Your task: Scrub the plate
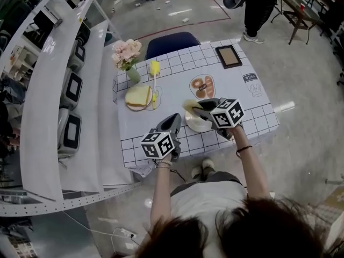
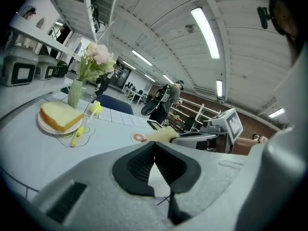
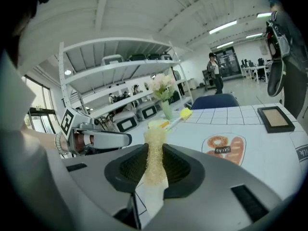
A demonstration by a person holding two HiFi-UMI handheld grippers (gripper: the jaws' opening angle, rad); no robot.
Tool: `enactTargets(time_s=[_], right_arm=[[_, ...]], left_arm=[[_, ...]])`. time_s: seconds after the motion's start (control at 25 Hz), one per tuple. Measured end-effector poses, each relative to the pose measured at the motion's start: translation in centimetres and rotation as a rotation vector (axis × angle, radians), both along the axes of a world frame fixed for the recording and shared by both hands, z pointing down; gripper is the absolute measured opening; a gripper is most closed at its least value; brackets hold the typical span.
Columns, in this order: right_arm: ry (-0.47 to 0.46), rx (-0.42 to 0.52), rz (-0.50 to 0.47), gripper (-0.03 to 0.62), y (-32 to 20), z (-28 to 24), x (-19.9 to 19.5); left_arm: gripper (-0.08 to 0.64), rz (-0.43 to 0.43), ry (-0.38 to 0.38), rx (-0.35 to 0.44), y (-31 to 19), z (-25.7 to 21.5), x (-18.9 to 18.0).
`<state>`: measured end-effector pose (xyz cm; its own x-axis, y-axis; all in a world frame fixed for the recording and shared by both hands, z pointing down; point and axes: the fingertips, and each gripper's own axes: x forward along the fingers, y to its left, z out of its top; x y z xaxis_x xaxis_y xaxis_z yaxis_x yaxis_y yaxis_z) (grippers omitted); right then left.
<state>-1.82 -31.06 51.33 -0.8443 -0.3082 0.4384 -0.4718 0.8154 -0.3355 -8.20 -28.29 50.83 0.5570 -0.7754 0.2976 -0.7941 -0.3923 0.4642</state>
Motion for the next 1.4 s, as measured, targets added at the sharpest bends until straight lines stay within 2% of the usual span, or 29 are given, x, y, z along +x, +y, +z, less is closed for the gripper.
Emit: enactTargets(time_s=[0.12, 0.36, 0.56, 1.0, 1.4], right_arm=[[-0.076, 0.067, 0.006, 0.08, 0.2, -2.0, 0.2], [-0.164, 0.214, 0.026, 0.08, 0.2, -5.2, 0.6], [-0.215, 0.257, 0.051, 0.08, 0.1, -6.7, 1.1], [-0.27, 0.275, 0.065, 0.08, 0.5, -7.4, 1.3], [-0.271, 0.299, 0.053, 0.08, 0.2, -7.7, 0.7]], left_arm=[[0.011, 0.013, -0.007, 0.074, -0.3, -2.4, 0.6], [0.011, 0.065, -0.09, 0.2, -0.2, -5.1, 1.6], [0.011, 0.069, -0.1, 0.254, 0.0, -5.8, 1.8], [0.011, 0.097, -0.092, 0.259, -0.4, -5.4, 2.5], [0.011, 0.106, -0.108, 0.263, -0.7, -5.4, 2.0]])
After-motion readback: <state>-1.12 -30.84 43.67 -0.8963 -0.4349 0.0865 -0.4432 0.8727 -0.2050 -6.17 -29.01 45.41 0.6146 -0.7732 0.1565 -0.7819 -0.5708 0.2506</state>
